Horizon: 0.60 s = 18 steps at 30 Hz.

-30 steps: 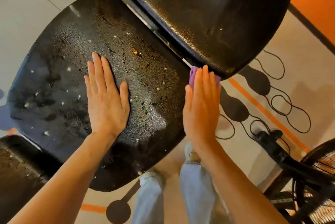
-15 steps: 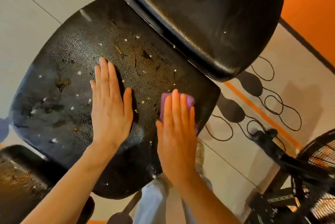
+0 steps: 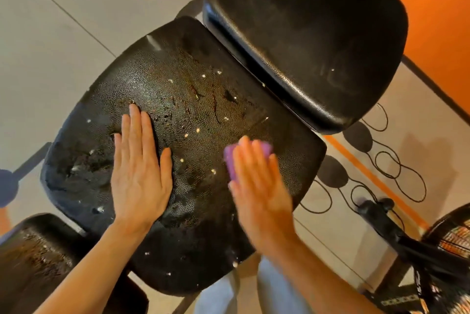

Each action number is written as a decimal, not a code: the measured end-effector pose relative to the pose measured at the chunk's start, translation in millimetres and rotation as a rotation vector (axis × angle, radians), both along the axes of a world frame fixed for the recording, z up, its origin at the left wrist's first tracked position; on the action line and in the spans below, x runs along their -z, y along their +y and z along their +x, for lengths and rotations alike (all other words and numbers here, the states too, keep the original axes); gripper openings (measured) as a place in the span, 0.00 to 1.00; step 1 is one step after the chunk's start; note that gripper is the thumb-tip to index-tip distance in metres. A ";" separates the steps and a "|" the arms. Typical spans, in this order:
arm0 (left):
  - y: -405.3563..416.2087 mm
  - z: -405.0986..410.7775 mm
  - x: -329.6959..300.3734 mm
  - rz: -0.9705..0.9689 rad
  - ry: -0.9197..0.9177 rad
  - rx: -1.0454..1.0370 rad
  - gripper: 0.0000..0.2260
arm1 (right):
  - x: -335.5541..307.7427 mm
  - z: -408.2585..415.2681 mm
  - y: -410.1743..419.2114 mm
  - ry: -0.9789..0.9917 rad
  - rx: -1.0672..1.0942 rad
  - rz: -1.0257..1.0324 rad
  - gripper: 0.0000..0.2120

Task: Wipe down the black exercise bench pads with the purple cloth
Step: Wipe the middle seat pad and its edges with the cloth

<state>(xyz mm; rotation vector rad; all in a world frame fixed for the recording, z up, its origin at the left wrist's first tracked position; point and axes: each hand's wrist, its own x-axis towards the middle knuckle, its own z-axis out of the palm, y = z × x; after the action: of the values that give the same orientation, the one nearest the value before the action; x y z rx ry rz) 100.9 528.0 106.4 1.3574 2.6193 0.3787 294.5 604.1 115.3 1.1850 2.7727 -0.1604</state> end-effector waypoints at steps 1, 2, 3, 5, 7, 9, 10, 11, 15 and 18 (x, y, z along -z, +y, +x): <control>-0.3 -0.3 0.8 0.001 -0.001 -0.002 0.28 | 1.7 -5.0 26.4 0.075 0.148 0.016 0.26; 0.0 -0.4 1.6 0.001 -0.004 -0.007 0.28 | 0.3 -13.7 50.8 0.155 0.336 0.036 0.25; 0.5 -0.3 1.9 -0.002 -0.006 -0.010 0.28 | -2.6 -24.8 65.1 0.191 0.477 0.030 0.25; 0.9 0.4 2.3 -0.012 -0.007 -0.001 0.28 | -3.3 -42.6 48.0 0.166 0.505 0.020 0.26; 1.1 -0.8 1.6 -0.016 -0.005 -0.002 0.28 | -9.4 -45.3 5.4 0.099 0.239 -0.027 0.26; 0.8 -1.1 0.3 -0.029 -0.004 0.000 0.29 | -12.2 -27.8 -4.6 0.073 0.000 -0.074 0.26; 0.6 -1.1 0.1 -0.029 -0.007 0.002 0.29 | -9.7 -20.3 12.2 0.081 -0.030 -0.074 0.26; 0.8 -1.2 0.2 -0.026 -0.009 0.003 0.29 | -7.4 -18.3 35.8 0.092 0.041 -0.074 0.26; 1.6 -0.8 1.5 -0.017 -0.005 0.002 0.29 | -6.4 -47.5 71.0 0.196 0.476 -0.047 0.28; 1.3 -2.6 1.4 -0.016 -0.018 0.004 0.29 | -12.8 -55.2 -6.0 0.141 0.077 -0.095 0.25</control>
<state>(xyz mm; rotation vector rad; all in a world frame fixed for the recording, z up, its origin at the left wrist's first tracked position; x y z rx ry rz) 98.3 529.4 105.1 1.3480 2.5986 0.3663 239.3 598.2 128.2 1.3044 2.8022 -0.3931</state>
